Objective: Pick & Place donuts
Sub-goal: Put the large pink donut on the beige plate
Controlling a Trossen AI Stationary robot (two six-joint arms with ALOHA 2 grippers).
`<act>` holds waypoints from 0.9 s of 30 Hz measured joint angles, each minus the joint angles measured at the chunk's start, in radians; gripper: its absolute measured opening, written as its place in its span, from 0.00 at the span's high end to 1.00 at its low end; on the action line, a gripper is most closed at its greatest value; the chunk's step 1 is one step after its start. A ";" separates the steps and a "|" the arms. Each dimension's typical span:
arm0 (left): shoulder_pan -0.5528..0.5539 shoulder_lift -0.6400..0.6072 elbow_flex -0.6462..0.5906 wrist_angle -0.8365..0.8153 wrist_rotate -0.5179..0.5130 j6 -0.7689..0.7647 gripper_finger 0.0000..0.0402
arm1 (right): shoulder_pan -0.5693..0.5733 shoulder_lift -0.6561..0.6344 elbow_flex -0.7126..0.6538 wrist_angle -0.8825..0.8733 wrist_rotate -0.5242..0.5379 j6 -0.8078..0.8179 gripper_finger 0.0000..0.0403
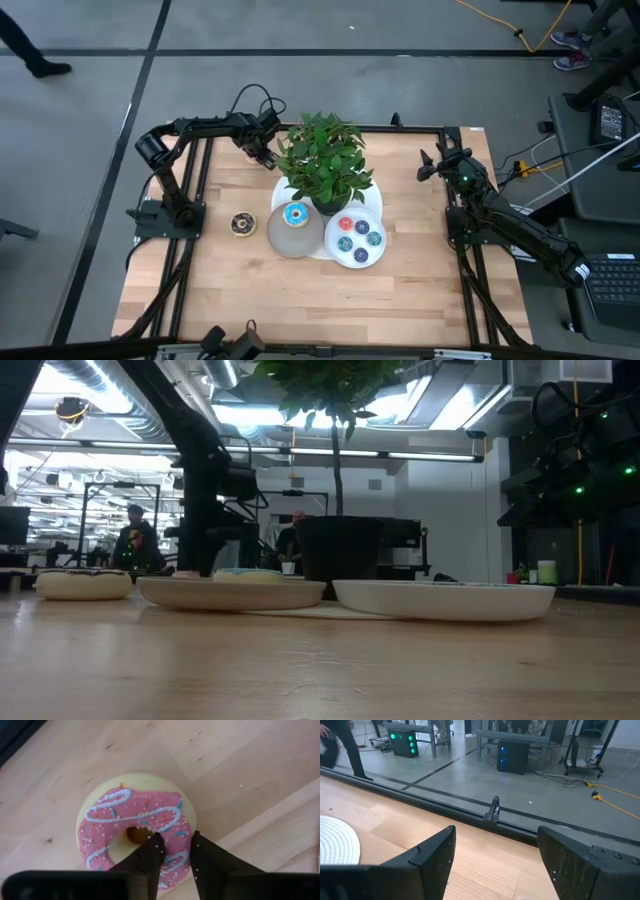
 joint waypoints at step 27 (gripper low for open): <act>-0.027 -0.217 0.000 -0.195 -0.034 -0.046 0.96 | 0.000 0.000 0.000 0.000 0.000 0.000 0.31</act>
